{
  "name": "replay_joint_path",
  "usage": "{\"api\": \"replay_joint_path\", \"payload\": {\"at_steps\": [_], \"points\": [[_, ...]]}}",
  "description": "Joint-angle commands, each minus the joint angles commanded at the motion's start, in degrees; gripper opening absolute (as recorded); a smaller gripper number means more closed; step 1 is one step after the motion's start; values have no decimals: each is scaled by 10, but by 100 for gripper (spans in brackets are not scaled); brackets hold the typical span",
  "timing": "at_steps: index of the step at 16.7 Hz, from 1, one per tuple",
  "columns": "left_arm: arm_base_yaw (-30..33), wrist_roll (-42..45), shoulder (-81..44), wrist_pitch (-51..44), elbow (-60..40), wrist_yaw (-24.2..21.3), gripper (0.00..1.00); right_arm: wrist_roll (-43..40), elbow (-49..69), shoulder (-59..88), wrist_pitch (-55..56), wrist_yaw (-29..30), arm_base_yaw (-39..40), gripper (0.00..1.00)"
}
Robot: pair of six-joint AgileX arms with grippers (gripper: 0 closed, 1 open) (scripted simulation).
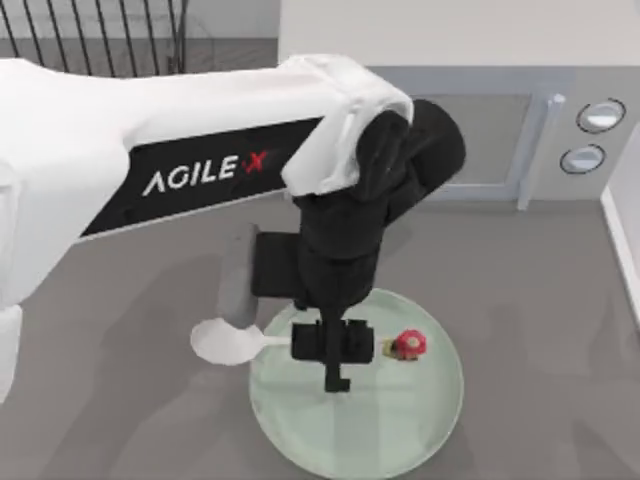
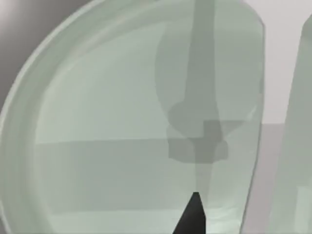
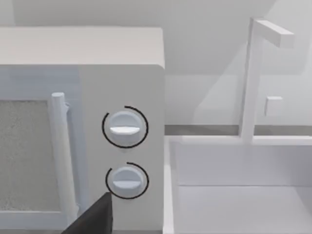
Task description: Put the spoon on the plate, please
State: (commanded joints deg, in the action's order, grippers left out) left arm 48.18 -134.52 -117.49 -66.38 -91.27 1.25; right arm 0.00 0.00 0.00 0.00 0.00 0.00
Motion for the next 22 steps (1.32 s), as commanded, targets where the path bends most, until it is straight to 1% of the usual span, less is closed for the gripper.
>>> {"api": "replay_joint_path", "payload": {"at_steps": [2, 4, 12, 22], "points": [[18, -34, 1, 4, -3, 2, 0, 0, 0, 0, 0, 0, 0, 100], [24, -43, 1, 6, -4, 3, 0, 0, 0, 0, 0, 0, 0, 100], [27, -38, 8, -1, 1, -1, 0, 0, 0, 0, 0, 0, 0, 100], [76, -7, 61, -29, 21, -28, 0, 0, 0, 0, 0, 0, 0, 100]]}}
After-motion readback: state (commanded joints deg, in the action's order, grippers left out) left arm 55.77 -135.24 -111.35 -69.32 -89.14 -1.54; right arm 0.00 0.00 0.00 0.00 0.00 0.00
